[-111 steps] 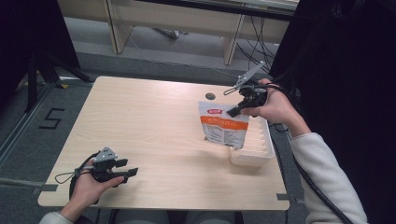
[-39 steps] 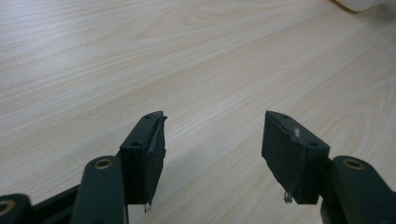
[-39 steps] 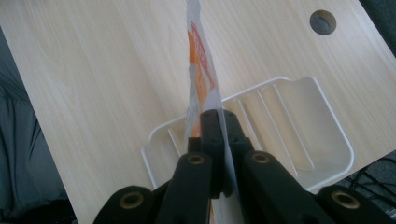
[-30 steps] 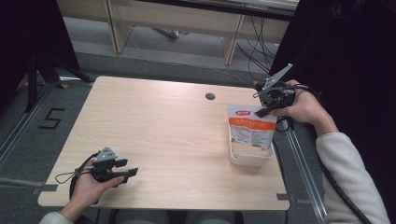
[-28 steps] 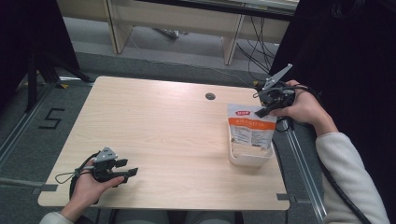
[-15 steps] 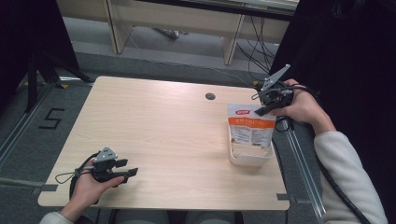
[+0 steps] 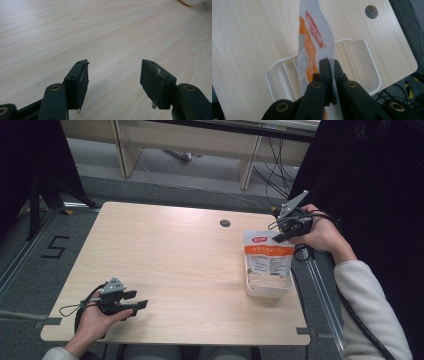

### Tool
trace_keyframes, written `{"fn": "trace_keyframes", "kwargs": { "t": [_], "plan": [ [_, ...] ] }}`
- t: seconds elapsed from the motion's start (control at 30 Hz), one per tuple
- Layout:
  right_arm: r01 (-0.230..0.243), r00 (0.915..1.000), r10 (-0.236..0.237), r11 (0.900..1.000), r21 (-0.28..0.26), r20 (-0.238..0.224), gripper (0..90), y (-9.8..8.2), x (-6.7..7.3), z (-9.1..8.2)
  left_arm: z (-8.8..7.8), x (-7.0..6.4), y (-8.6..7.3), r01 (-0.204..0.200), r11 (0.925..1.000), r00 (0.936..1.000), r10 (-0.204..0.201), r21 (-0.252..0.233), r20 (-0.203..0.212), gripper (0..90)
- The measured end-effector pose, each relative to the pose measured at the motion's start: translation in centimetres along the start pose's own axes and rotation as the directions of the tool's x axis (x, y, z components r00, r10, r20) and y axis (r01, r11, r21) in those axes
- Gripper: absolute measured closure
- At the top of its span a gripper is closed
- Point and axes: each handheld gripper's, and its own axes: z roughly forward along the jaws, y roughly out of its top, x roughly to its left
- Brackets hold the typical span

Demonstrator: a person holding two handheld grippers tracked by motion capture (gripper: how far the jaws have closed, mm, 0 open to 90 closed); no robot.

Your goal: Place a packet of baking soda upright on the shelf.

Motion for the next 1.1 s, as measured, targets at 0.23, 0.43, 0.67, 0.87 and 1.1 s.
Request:
{"fn": "trace_keyframes", "kwargs": {
  "t": [0.23, 0.43, 0.67, 0.87, 1.1],
  "plan": [
    [0.017, 0.9998, -0.017, 1.000, 0.000, 0.009, 90.0, 0.1, 0.1, 0.2, 0.0, 0.0, 0.0, 0.000, 1.0000, 1.0000, 0.000, 0.000, 0.000, 38.8],
    [0.019, 0.9997, -0.019, 1.000, 0.000, 0.017, 90.0, 0.0, 0.0, 0.4, 0.1, -0.1, 0.0, 0.004, 1.0000, 1.0000, -0.004, -0.003, 0.005, 38.8],
    [0.062, 0.9979, -0.062, 0.998, 0.000, 0.021, 90.0, 0.1, -0.1, 0.7, 0.1, -0.1, 0.0, 0.007, 1.0000, 1.0000, -0.007, -0.004, 0.004, 38.8],
    [0.023, 0.9996, -0.024, 0.999, 0.026, 0.015, 90.0, -0.4, -0.2, 1.5, 0.1, 0.0, 0.0, -0.005, 1.0000, 1.0000, 0.005, 0.003, 0.002, 38.8],
    [0.036, 0.9993, -0.036, 0.999, 0.020, 0.009, 90.0, -0.6, -0.3, 1.3, 0.1, -0.1, 0.0, 0.007, 1.0000, 1.0000, -0.007, -0.004, 0.003, 38.8]
  ]
}}
